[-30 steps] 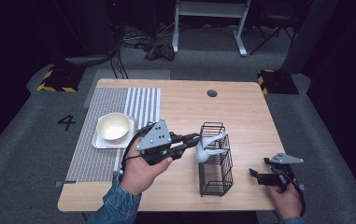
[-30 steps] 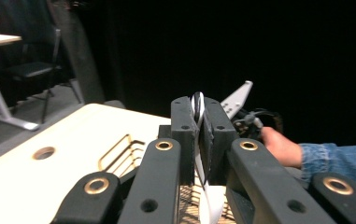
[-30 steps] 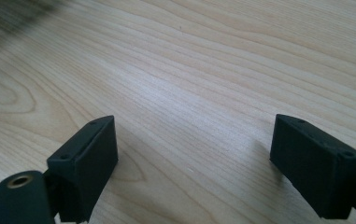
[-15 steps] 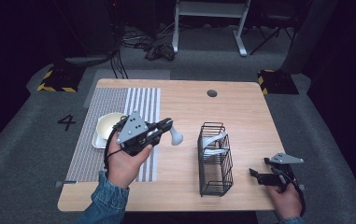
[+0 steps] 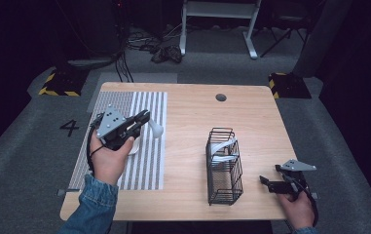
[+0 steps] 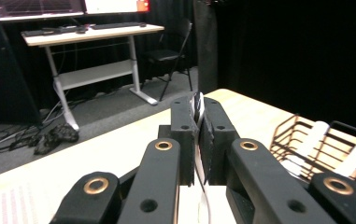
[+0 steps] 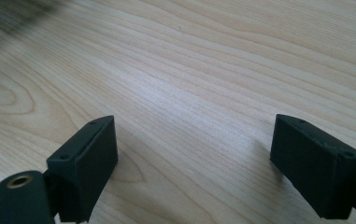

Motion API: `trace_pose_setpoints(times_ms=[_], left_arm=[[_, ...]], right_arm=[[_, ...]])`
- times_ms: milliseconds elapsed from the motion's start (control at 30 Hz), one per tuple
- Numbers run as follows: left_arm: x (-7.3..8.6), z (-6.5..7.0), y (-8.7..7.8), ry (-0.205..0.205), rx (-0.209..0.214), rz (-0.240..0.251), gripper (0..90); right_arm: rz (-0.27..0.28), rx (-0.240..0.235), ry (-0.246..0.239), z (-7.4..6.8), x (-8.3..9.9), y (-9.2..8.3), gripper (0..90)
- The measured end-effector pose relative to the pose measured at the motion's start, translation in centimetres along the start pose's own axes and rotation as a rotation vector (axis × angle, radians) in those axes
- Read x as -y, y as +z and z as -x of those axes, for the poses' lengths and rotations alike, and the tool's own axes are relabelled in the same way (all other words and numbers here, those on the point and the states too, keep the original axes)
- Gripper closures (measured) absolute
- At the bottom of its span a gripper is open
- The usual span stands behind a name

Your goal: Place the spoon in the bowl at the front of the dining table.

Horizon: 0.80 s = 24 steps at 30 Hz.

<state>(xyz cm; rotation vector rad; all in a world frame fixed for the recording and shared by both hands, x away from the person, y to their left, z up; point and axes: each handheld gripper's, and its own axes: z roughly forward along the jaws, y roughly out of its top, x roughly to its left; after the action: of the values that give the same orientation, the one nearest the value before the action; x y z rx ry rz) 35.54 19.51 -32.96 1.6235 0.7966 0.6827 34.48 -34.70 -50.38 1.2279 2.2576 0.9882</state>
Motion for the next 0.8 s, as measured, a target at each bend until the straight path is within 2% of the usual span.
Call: trace_pose_setpoints(times_ms=[100,133,167,400,500,567,800], left_arm=[[0.3,-1.1,-0.4,-0.012,-0.029,-0.001,85.0],[0.5,-1.9,-0.6,-0.022,-0.047,0.004,85.0],[0.5,-1.9,-0.6,-0.022,-0.047,0.004,85.0],[1.2,-4.6,-1.3,-0.051,-0.118,0.027,85.0],[1.6,-5.6,-1.4,-0.059,-0.17,0.039,85.0],[1.8,-6.3,-1.6,-0.045,-0.216,0.03,85.0],[2.8,-8.2,-1.8,-0.058,-0.335,0.013,85.0]], right_arm=[[0.0,0.0,0.0,0.0,0.0,0.0,15.0],[0.0,0.0,0.0,0.0,0.0,0.0,15.0],[0.0,0.0,0.0,0.0,0.0,0.0,15.0],[0.0,0.0,0.0,0.0,0.0,0.0,15.0],[0.0,0.001,0.001,0.0,0.0,0.0,15.0],[-0.001,0.002,0.001,0.0,0.0,0.0,15.0],[-0.001,0.003,0.002,0.0,0.0,0.0,15.0]])
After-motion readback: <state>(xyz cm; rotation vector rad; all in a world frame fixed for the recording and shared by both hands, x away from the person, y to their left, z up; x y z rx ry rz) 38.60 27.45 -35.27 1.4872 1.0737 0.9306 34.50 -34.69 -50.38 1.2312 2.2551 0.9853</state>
